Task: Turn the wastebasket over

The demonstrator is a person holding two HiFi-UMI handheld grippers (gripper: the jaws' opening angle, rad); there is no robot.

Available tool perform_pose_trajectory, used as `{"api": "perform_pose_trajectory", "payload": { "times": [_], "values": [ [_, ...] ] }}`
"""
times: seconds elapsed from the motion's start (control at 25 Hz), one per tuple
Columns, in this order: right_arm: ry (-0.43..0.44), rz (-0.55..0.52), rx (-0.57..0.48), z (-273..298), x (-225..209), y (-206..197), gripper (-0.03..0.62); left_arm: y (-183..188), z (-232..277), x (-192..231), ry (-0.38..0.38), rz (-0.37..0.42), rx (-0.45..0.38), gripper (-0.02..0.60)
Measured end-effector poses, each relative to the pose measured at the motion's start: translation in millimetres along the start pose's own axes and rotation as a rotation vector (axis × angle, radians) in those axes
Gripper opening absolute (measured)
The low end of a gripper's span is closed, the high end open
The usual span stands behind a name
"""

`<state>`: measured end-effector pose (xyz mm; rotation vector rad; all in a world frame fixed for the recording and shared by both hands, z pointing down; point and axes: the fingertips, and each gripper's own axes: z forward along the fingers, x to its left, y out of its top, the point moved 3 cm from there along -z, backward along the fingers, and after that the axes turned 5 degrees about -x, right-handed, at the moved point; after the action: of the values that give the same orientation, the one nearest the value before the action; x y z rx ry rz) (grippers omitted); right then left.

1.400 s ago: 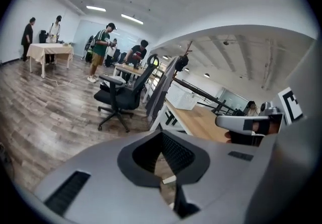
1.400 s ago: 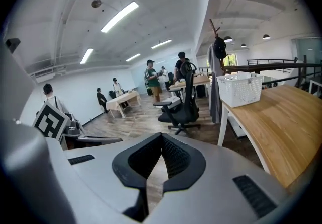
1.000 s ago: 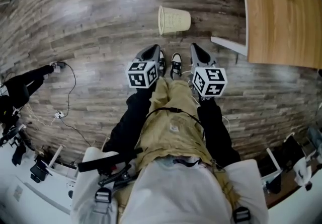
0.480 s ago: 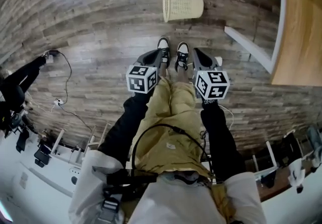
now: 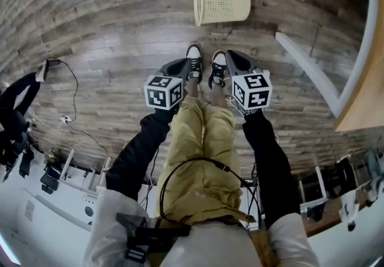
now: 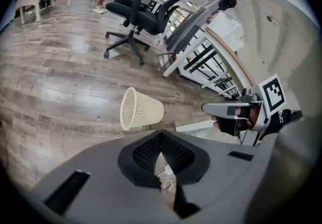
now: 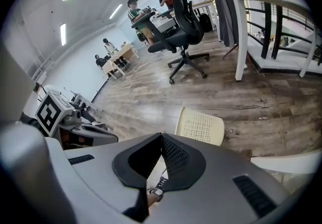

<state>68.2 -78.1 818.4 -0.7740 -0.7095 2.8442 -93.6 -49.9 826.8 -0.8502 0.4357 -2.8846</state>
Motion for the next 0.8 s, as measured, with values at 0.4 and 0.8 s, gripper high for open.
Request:
{"api": "perform_pose_trajectory", "payload": {
  "times": [0.4, 0.8],
  "values": [
    [0.006, -0.029, 0.055, 53.5, -32.4, -13.4, 0.020, 7.7, 48.4, 36.6, -0.018, 0.069, 0.073, 0.002],
    [0.005, -0.054, 0.055, 94.5, -53.1, -3.5, 0.020, 39.3, 91.7, 66.8, -0.046, 0.206, 0.141, 0.002]
  ]
}}
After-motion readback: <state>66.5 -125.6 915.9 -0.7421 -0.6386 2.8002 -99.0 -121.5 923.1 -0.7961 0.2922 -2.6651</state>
